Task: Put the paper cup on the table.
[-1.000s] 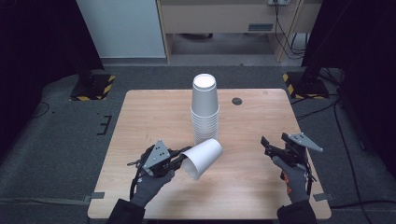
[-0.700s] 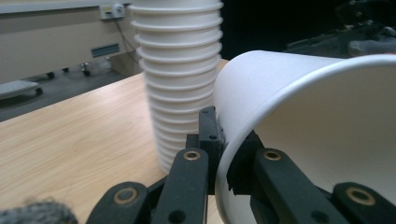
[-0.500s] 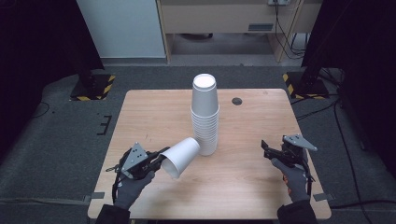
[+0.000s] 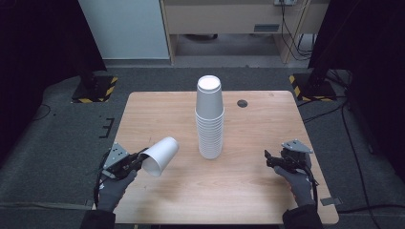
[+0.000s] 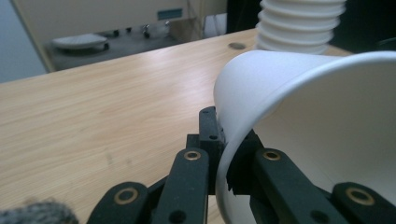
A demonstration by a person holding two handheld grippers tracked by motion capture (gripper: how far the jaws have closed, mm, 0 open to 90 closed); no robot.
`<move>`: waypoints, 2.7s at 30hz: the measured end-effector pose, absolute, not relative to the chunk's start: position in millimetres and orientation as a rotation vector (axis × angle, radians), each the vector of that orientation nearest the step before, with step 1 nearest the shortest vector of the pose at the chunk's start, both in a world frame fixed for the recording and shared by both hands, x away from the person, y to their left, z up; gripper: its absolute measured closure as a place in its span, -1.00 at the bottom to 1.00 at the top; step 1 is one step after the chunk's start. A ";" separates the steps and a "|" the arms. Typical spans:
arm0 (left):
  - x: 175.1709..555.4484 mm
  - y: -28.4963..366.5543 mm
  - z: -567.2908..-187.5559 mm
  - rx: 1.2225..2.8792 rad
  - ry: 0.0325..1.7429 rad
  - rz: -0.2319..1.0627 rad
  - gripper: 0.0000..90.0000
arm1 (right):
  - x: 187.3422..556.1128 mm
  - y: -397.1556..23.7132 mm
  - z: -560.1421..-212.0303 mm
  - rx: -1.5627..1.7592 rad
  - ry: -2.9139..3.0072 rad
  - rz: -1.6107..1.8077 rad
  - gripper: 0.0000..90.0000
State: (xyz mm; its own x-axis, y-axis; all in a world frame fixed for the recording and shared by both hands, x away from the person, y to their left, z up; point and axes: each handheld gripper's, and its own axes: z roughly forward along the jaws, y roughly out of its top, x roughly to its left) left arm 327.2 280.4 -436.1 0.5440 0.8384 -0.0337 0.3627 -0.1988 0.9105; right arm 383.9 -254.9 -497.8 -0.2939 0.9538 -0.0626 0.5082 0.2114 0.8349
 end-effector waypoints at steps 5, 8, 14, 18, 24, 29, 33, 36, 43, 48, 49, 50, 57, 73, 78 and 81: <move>337.3 292.9 -438.0 1.834 1.074 0.592 0.91 | 384.9 -254.7 -504.9 1.351 1.934 0.937 -0.77; 341.5 299.2 -439.9 1.859 1.120 0.587 0.91 | 386.9 -255.2 -510.0 1.349 1.960 0.908 -0.77; 351.2 313.8 -436.8 1.911 1.225 0.569 0.91 | 388.4 -258.0 -517.4 1.346 1.998 0.867 -0.78; 356.7 320.4 -432.6 1.939 1.287 0.547 0.91 | 388.5 -258.3 -523.3 1.336 2.028 0.830 -0.77; 363.0 328.6 -425.3 1.991 1.381 0.504 0.91 | 388.0 -259.3 -531.6 1.361 2.061 0.795 -0.78; 367.1 329.6 -418.4 2.059 1.424 0.437 0.90 | 388.1 -259.6 -534.4 1.374 2.079 0.801 -0.78; 370.2 330.2 -413.2 2.072 1.457 0.410 0.91 | 388.3 -260.0 -535.3 1.373 2.083 0.818 -0.78; 373.1 329.9 -408.1 2.112 1.489 0.373 0.91 | 388.1 -260.9 -535.8 1.381 2.082 0.826 -0.78; 381.2 324.5 -403.3 2.230 1.569 0.278 0.91 | 388.3 -262.7 -537.1 1.408 2.076 0.851 -0.78; 385.1 316.3 -406.0 2.316 1.582 0.212 0.91 | 388.3 -261.7 -537.7 1.409 2.073 0.859 -0.79; 385.7 315.0 -406.0 2.327 1.581 0.206 0.91 | 388.2 -261.5 -537.8 1.409 2.074 0.861 -0.79; 386.0 314.0 -406.4 2.330 1.583 0.193 0.91 | 388.2 -261.5 -537.7 1.408 2.074 0.861 -0.79; 390.1 311.2 -406.0 2.404 1.625 0.120 0.92 | 388.3 -261.6 -537.8 1.405 2.076 0.862 -0.79; 398.3 303.9 -418.4 2.461 1.732 0.018 0.86 | 388.3 -261.4 -537.9 1.403 2.080 0.867 -0.79; 398.4 303.5 -419.0 2.435 1.708 0.032 0.72 | 388.5 -261.3 -538.0 1.404 2.079 0.869 -0.79; 396.7 304.5 -420.2 2.377 1.671 0.077 0.53 | 388.4 -261.1 -537.8 1.404 2.080 0.867 -0.79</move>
State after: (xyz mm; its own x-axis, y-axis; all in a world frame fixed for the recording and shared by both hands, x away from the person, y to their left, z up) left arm 396.7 304.5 -420.2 0.3464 0.9336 -0.0913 0.9213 -0.3203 0.2207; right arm 388.4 -261.1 -537.8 -0.3570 0.9332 -0.0407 0.6279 0.2720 0.7292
